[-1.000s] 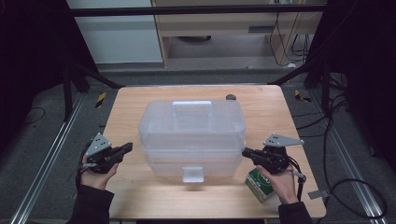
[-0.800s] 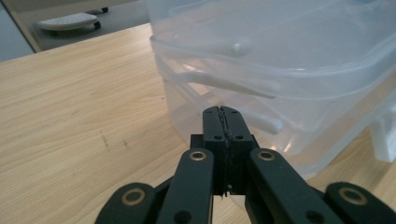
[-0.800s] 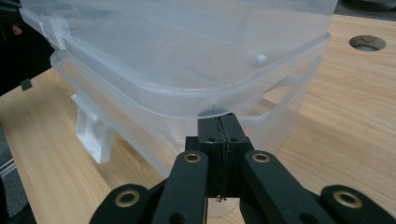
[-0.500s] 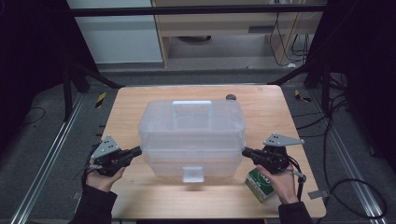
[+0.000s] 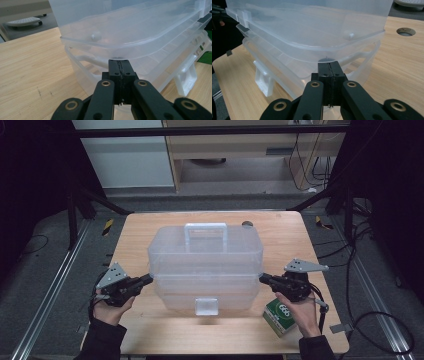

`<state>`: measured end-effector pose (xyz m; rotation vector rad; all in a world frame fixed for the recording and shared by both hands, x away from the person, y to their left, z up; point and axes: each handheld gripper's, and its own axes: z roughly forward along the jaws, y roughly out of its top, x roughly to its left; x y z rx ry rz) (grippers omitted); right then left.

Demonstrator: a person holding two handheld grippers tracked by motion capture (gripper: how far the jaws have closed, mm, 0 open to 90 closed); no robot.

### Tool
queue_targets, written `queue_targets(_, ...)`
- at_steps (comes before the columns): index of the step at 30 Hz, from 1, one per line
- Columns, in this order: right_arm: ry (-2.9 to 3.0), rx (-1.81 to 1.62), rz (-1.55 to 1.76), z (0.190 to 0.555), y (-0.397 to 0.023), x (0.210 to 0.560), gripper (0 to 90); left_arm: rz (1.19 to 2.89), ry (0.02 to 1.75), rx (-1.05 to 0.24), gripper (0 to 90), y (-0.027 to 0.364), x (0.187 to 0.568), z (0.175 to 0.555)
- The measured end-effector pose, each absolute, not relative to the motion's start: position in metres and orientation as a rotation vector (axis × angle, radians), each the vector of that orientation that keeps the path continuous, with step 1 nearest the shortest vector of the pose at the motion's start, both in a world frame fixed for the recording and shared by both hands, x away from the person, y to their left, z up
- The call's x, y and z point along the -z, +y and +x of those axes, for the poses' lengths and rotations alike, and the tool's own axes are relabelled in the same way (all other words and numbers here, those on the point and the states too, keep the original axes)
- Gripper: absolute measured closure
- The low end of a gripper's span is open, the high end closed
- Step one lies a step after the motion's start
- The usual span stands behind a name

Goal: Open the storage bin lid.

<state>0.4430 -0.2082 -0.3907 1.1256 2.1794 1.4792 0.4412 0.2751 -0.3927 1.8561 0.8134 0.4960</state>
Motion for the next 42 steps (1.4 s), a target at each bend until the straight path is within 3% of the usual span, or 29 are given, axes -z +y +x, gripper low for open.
queue_targets(27,2.125,-1.565,1.118,0.459,-0.212,0.375,90.0,1.796,0.831,-0.563,89.0,0.27,0.379,0.453)
queue_targets(42,2.142,-1.562,1.105,0.458,-0.21,0.375,90.0,1.778,0.86,-0.67,55.9,0.271,0.385,0.465)
